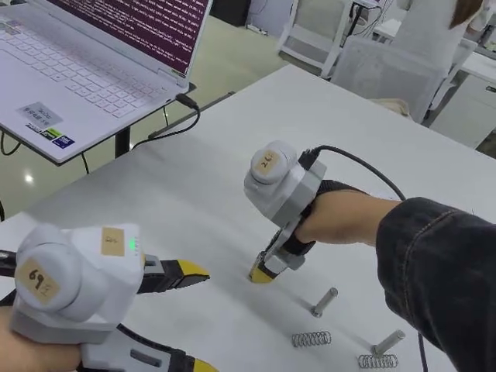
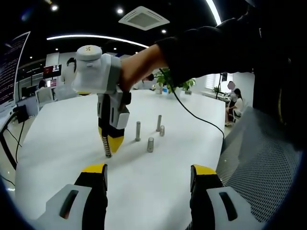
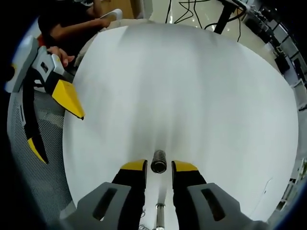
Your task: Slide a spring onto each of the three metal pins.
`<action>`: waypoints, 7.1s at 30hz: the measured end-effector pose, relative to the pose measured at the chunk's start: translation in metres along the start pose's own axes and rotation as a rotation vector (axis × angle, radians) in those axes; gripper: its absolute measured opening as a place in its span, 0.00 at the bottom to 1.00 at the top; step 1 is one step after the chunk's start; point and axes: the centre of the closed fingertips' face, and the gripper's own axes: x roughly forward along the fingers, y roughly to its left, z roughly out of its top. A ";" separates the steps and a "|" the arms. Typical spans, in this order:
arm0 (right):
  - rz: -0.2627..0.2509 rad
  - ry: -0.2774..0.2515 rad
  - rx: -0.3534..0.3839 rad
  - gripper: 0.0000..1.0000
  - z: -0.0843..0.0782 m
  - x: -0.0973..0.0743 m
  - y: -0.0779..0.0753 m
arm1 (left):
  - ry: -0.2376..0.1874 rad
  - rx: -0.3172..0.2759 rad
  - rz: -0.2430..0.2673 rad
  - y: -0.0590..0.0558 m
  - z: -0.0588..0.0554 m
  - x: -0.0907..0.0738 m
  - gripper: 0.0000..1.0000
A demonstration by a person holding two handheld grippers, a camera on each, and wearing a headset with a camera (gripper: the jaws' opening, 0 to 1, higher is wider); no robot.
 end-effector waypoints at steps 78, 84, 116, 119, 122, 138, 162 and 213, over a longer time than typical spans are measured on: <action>-0.238 -0.736 0.469 0.31 -0.143 -0.161 0.065 | 0.211 0.126 -0.173 -0.027 0.021 0.090 0.58; -0.250 -0.751 0.517 0.31 -0.158 -0.160 0.066 | 0.244 0.110 -0.169 -0.021 0.009 0.104 0.55; -0.229 -0.746 0.571 0.31 -0.174 -0.145 0.070 | 0.355 0.160 -0.123 -0.007 -0.019 0.147 0.16; -0.226 -0.746 0.574 0.31 -0.174 -0.144 0.070 | 0.351 0.158 -0.124 -0.007 -0.019 0.147 0.14; -0.224 -0.746 0.575 0.31 -0.175 -0.144 0.070 | 0.349 0.171 -0.118 -0.005 -0.018 0.150 0.12; -0.220 -0.745 0.566 0.31 -0.172 -0.143 0.070 | 0.345 0.241 -0.133 -0.007 -0.017 0.152 0.03; -0.205 -0.769 0.494 0.29 -0.148 -0.155 0.080 | 0.239 0.319 -0.182 -0.032 0.038 0.112 0.03; 0.030 -0.843 0.373 0.13 -0.102 -0.151 0.123 | 0.034 0.486 -0.285 -0.091 0.103 0.068 0.03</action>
